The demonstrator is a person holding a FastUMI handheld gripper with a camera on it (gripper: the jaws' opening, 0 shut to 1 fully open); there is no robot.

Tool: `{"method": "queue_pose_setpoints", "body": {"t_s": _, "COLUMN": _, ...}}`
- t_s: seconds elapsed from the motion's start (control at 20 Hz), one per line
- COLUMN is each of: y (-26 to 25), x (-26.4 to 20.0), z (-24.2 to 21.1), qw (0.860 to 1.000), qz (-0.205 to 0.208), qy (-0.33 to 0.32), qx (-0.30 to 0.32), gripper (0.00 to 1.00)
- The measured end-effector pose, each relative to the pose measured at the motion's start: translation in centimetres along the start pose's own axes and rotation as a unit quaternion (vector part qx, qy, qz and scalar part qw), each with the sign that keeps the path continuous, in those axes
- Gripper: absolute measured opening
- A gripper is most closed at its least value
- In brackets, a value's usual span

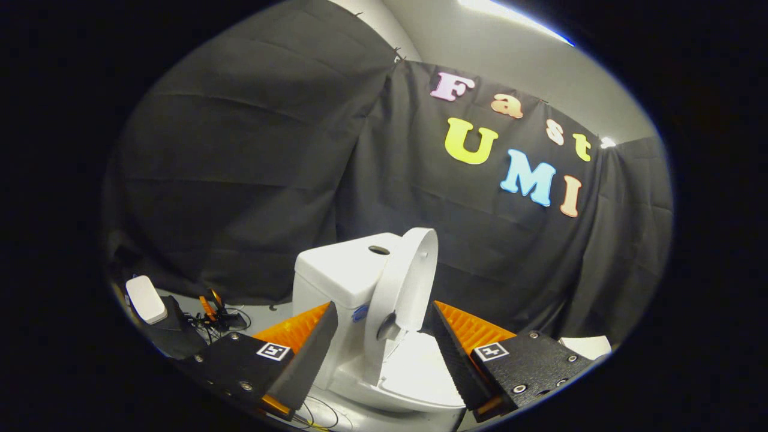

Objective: Open the toilet lid.

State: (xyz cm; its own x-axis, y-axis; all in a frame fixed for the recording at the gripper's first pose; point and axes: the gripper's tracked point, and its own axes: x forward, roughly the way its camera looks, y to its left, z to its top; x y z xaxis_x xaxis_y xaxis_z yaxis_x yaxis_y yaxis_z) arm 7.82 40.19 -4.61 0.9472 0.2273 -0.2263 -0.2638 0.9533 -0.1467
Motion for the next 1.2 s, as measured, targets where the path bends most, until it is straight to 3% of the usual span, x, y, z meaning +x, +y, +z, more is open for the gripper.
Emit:
{"method": "queue_pose_setpoints", "body": {"t_s": 0.35, "y": -11.5, "x": -4.2, "z": 6.3, "qw": 0.993, "qz": -0.021, "qy": -0.112, "qx": 0.042, "gripper": 0.95}}
{"method": "queue_pose_setpoints", "body": {"t_s": 0.55, "y": -18.9, "x": -6.9, "z": 7.1, "qw": 0.984, "qz": -0.039, "qy": -0.151, "qx": 0.082, "gripper": 0.95}}
{"method": "queue_pose_setpoints", "body": {"t_s": 0.9, "y": -29.4, "x": -9.5, "z": 3.0, "qw": 0.972, "qz": -0.068, "qy": -0.147, "qx": 0.171, "gripper": 0.95}}
{"method": "queue_pose_setpoints", "body": {"t_s": 1.2, "y": -35.6, "x": -11.1, "z": -2.1, "qw": 0.98, "qz": -0.093, "qy": -0.119, "qx": 0.131, "gripper": 0.95}}
